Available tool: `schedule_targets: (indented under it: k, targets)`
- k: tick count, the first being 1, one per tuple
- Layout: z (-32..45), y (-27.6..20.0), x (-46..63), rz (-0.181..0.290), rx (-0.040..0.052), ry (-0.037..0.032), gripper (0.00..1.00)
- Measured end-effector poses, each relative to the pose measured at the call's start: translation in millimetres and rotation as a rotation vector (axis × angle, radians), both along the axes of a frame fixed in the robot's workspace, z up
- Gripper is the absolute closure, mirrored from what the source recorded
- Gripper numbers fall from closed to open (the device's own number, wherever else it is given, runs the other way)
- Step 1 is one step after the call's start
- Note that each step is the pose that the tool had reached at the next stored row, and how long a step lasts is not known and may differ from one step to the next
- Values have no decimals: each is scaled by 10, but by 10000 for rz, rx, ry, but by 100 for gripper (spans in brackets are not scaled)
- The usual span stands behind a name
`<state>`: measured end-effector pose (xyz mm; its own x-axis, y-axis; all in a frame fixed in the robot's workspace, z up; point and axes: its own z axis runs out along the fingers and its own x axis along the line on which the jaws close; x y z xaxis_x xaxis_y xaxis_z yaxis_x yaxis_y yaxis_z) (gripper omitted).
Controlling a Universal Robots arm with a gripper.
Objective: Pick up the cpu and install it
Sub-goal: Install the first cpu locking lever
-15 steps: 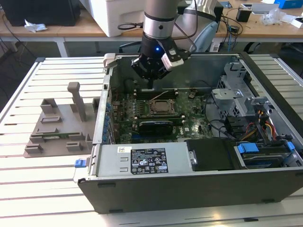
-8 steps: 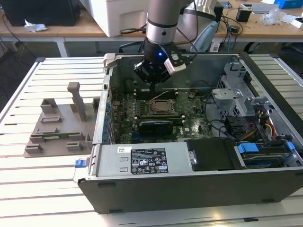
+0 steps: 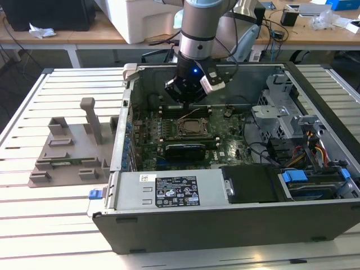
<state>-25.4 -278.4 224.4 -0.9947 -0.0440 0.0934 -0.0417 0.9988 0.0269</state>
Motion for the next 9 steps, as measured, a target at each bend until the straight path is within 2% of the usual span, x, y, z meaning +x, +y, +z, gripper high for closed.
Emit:
schedule_targets:
  k: [3, 9]
  targets:
    - [-27, 20, 21, 28, 2, -1, 89]
    - [-100, 30, 120, 43, 1, 29, 89]
